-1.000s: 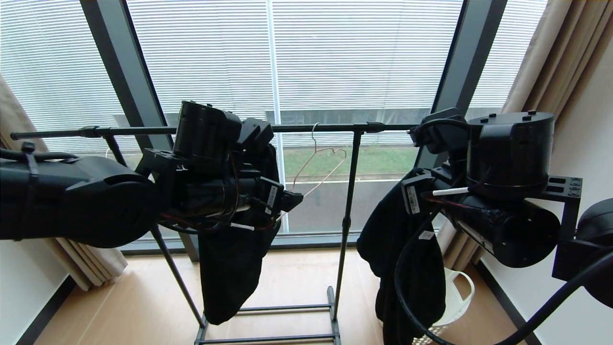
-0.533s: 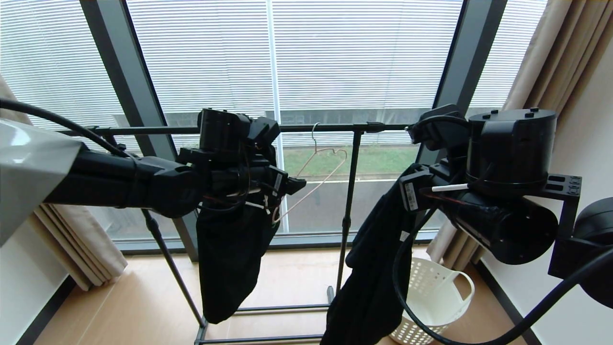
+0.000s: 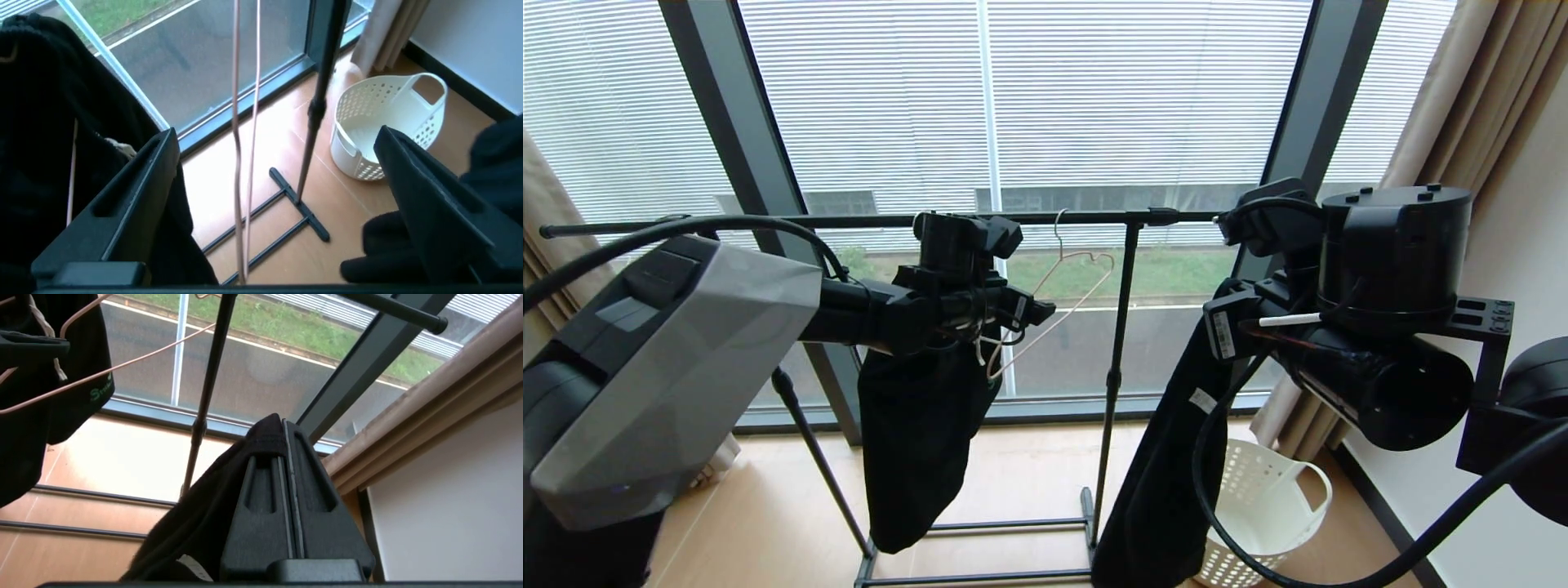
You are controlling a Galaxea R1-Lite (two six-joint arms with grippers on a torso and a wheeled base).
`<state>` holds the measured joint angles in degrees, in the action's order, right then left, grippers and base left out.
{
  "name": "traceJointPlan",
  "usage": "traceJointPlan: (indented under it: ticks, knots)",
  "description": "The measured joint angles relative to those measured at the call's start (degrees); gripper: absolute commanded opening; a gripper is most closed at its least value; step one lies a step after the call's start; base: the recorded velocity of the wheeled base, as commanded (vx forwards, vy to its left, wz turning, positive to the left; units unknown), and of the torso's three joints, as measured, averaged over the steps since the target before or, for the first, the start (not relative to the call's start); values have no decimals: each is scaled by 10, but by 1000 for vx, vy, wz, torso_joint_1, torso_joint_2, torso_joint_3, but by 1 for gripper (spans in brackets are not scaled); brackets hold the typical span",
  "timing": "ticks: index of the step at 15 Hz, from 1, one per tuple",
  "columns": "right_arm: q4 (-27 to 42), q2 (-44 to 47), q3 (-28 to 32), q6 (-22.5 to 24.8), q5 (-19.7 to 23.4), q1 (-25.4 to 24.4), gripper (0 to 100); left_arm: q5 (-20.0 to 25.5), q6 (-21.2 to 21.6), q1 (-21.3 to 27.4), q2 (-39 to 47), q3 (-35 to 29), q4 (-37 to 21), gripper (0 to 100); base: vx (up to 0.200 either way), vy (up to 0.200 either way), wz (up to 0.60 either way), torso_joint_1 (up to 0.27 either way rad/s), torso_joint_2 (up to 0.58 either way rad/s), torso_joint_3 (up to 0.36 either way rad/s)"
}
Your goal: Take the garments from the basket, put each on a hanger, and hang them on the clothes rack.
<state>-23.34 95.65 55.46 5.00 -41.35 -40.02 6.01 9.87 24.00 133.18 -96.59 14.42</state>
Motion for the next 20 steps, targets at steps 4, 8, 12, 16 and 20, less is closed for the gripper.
traceJointPlan:
  ticks: [4, 8, 12, 16, 20]
  knots:
    - [-1, 4, 1, 0, 0, 0, 0, -18, 0, -15, 59, -58, 0, 100, 0, 0, 0, 0, 0, 0]
    - [-1, 11, 1, 0, 0, 0, 0, -19, 0, -15, 98, -96, 0, 100, 0, 0, 0, 0, 0, 0]
    - [-1, 14, 1, 0, 0, 0, 0, -19, 0, -12, 123, -120, 0, 100, 0, 0, 0, 0, 0, 0]
    - [-1, 15, 1, 0, 1, 0, 0, -23, 0, -10, 130, -127, -2, 100, 0, 0, 0, 0, 0, 0]
    - [-1, 15, 1, 0, 0, 0, 0, -35, 0, -10, 134, -132, -14, 0, 0, 0, 0, 0, 0, 0]
